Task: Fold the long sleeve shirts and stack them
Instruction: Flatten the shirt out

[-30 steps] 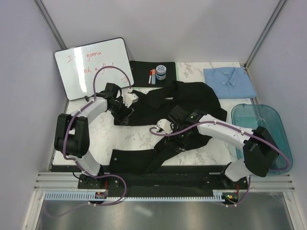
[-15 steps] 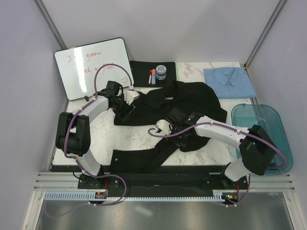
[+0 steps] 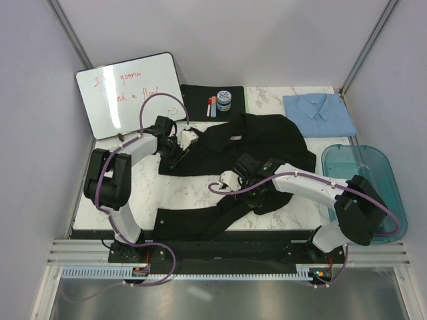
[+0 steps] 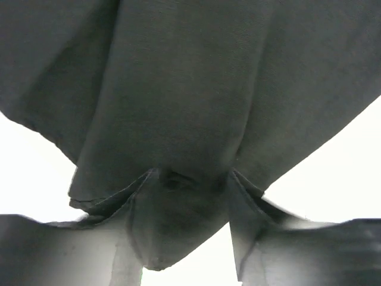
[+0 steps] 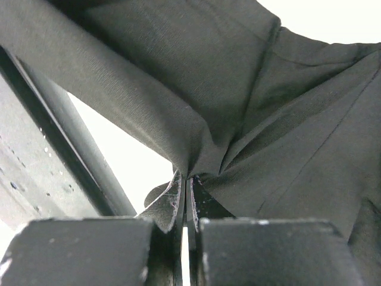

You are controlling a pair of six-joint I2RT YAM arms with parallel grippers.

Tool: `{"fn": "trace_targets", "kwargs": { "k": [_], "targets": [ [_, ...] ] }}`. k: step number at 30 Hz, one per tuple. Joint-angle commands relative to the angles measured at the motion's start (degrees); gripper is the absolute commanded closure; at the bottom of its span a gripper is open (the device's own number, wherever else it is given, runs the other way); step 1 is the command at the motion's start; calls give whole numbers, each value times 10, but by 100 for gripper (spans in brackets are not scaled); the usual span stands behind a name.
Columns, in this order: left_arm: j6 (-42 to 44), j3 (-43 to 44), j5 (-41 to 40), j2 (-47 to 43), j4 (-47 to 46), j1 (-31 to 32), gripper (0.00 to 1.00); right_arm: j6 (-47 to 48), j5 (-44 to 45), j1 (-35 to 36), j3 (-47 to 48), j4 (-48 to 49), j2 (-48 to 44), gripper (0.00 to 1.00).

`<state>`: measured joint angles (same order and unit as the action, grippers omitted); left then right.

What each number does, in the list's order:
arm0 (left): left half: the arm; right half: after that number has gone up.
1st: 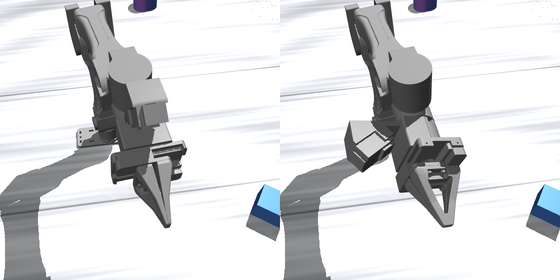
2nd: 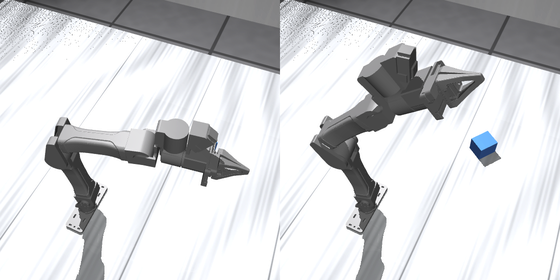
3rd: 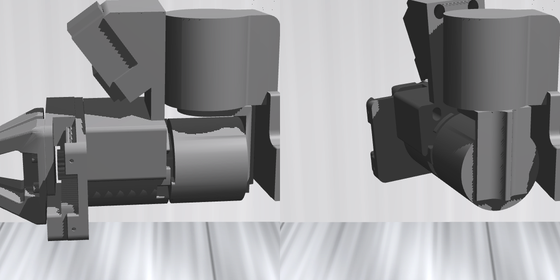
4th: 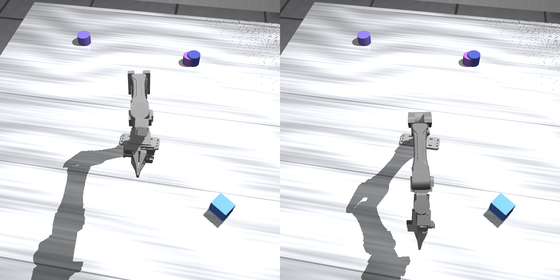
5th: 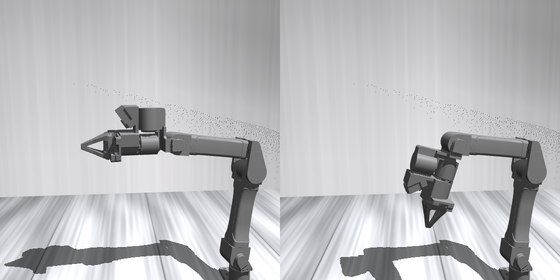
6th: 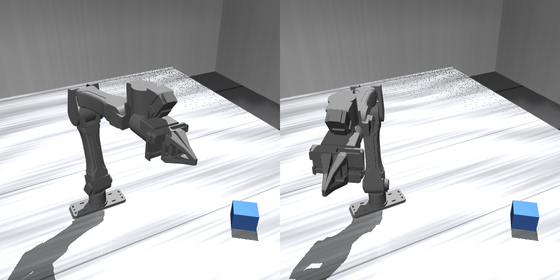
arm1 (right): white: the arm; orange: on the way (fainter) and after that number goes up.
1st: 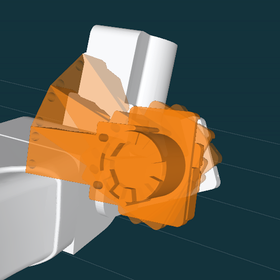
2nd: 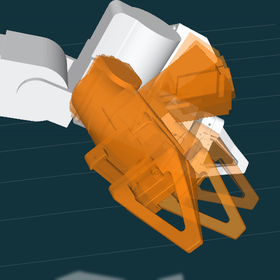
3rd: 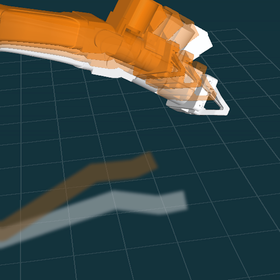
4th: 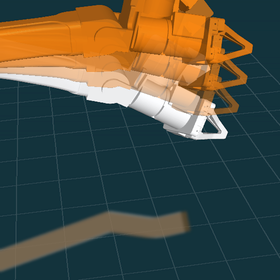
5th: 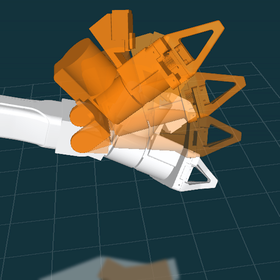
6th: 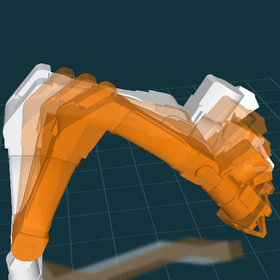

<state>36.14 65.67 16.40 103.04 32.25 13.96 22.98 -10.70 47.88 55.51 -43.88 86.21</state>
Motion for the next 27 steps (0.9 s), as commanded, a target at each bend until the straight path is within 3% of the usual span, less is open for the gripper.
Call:
{"fn": "trace_targets", "kwargs": {
  "k": [1, 6, 13, 19, 25, 27],
  "targets": [
    [-5, 32, -21, -22, -25, -8, 67, 19, -17, 1, -8, -26, -29, 100],
    [0, 89, -13, -46, 11, -24, 98, 47, -14, 2, 1, -52, -28, 100],
    [-42, 236, -26, -59, 29, -83, 98, 78, -29, 1, 21, -95, -15, 100],
    [-48, 337, -67, -46, 28, -117, 98, 124, -103, 8, 58, -180, 18, 100],
    [-22, 282, -61, -58, 34, -131, 98, 162, -217, 55, 100, -283, 61, 98],
    [-6, 233, -59, -65, 30, -134, 98, 176, -239, 82, 104, -310, 67, 81]
  ]
}}
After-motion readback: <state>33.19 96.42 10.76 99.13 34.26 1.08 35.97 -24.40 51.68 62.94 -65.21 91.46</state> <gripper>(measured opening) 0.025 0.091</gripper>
